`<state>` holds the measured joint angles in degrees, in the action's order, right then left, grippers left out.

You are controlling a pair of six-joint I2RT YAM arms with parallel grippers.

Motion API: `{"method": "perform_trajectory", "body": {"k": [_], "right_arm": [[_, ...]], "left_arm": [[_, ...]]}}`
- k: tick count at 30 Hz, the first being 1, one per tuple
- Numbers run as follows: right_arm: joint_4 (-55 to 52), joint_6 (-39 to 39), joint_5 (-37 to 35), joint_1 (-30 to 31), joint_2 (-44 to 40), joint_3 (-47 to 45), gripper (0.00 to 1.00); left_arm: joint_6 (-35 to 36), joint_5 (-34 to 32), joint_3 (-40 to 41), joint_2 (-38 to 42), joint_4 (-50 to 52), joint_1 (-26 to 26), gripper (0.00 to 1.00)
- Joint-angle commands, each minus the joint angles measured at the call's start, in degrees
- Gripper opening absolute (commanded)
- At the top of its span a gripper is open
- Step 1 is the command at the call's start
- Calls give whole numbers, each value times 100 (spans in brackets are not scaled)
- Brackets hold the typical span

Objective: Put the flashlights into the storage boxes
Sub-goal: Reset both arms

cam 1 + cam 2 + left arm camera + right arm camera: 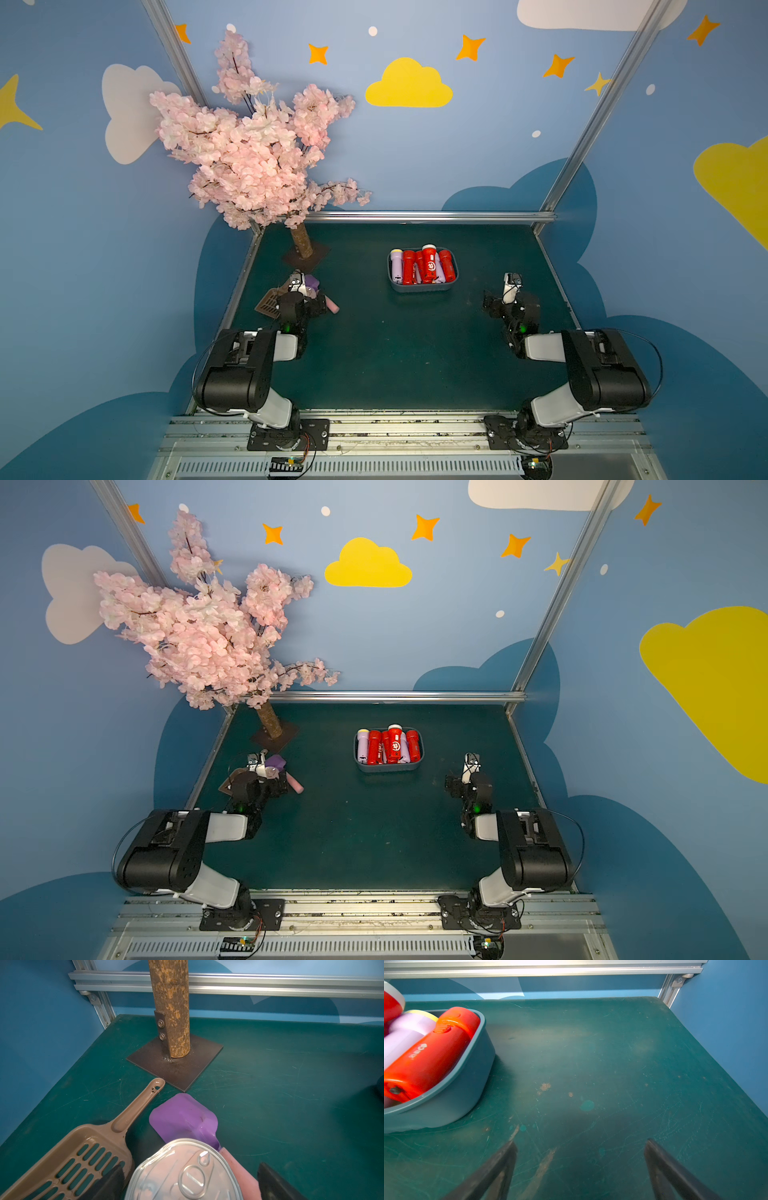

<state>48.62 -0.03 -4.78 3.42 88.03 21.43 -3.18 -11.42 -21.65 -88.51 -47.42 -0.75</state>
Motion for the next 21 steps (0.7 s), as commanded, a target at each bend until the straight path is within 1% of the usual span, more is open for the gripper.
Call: {"method": "perform_trajectory", "body": {"k": [1,21], "right_arm": [[-7,-4,85,-30,-48,100,96],[-61,3,122,-49,-49,131,96]], "left_arm": [[19,-18,-85,40,14,12,99],[20,-18,-97,37,22,8,99]]}}
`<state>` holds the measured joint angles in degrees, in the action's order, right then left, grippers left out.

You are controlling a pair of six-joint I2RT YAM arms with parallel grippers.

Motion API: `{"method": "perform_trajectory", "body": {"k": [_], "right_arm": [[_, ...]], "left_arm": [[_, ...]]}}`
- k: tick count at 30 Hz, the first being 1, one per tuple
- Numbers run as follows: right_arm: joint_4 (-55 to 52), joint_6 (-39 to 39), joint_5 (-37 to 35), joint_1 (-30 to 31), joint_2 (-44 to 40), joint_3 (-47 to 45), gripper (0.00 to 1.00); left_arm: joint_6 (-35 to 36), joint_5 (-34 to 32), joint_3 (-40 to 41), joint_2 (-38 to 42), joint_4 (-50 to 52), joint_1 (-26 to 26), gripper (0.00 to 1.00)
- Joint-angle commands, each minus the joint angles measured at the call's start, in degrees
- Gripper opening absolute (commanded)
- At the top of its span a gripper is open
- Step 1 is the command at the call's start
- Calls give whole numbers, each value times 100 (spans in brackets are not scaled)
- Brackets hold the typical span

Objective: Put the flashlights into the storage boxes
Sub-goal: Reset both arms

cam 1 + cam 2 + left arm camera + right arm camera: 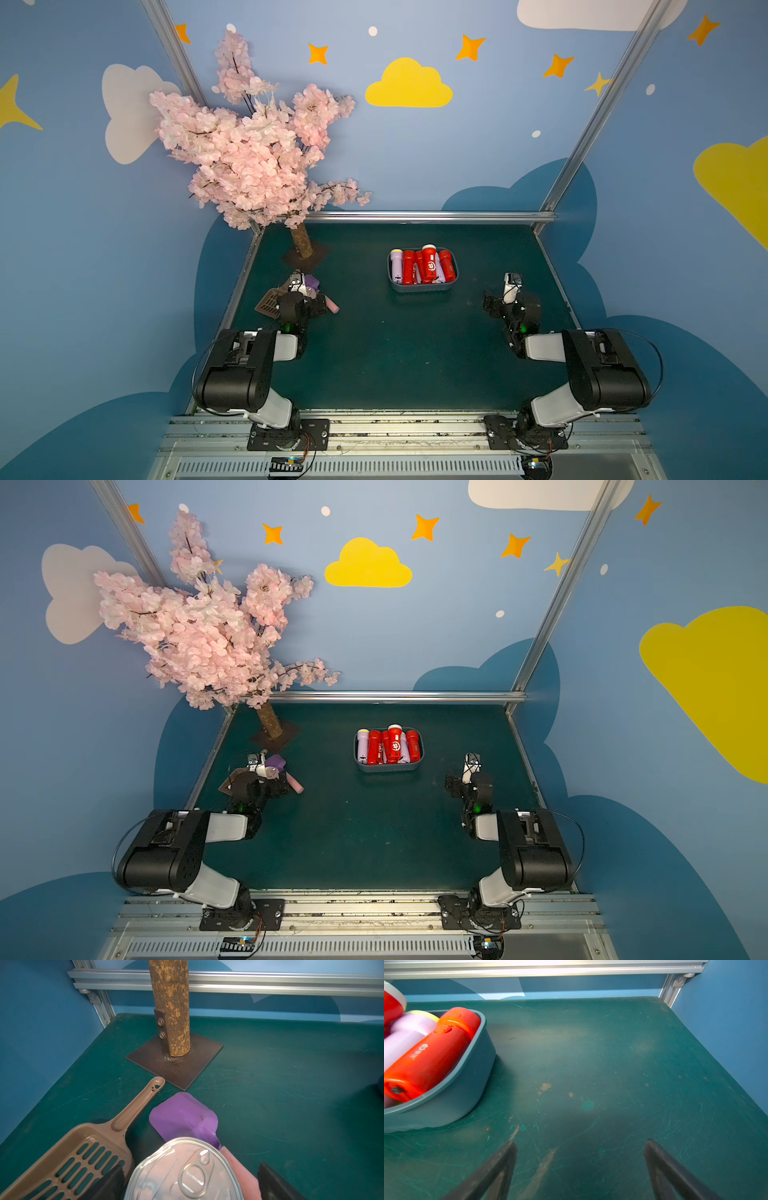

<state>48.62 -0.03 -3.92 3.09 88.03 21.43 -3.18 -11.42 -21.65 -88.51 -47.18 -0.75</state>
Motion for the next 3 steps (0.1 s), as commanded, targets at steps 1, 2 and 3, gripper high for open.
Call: {"method": "perform_trajectory", "body": {"k": [1,2,3], "right_arm": [[-63,3,34,-19,-49,130,96],[-53,-1,32,-11,-49,130,96],[-51,3,33,-17,-49,131,96]], "left_arm": [[19,-18,-100,37,0,10,99],[19,-16,-102,36,5,14,99],[24,-15,-96,40,-2,6,99]]}}
